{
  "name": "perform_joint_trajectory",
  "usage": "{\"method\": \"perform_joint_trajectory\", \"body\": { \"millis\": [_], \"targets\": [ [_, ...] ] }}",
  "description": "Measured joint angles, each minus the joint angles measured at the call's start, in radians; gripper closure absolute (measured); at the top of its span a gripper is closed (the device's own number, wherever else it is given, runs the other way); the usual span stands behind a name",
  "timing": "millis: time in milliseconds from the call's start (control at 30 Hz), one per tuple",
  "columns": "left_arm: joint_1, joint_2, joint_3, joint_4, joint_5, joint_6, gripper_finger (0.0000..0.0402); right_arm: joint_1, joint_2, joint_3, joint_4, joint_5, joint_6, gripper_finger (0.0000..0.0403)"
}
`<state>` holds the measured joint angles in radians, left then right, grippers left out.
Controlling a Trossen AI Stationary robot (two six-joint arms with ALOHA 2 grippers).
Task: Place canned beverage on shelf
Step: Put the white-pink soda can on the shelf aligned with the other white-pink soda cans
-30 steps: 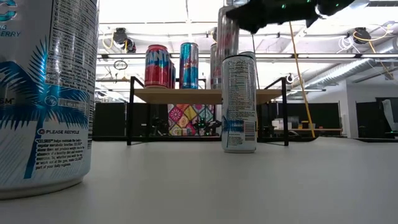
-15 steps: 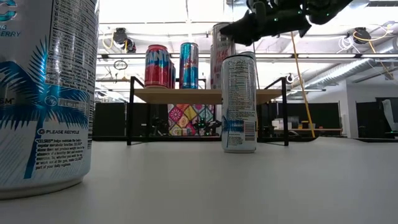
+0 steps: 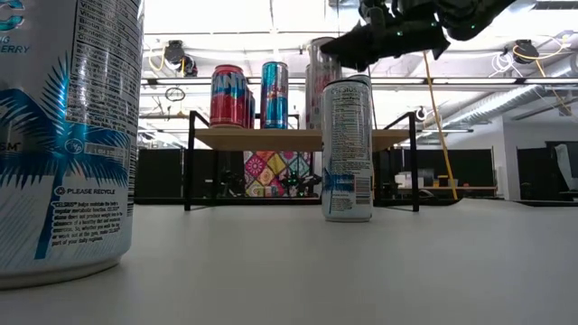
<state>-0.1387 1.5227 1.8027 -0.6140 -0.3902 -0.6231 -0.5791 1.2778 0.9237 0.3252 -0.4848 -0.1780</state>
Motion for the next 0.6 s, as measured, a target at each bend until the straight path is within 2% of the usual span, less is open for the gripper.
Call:
{"method": "perform_joint_trajectory", "body": {
  "millis": [600],
  "targets": [
    [0.000,-0.001,0.000,0.002,-0.004,0.000,0.0008,-0.004,0.032,0.000,0.008,-0.016,0.009,0.0186]
  ]
}}
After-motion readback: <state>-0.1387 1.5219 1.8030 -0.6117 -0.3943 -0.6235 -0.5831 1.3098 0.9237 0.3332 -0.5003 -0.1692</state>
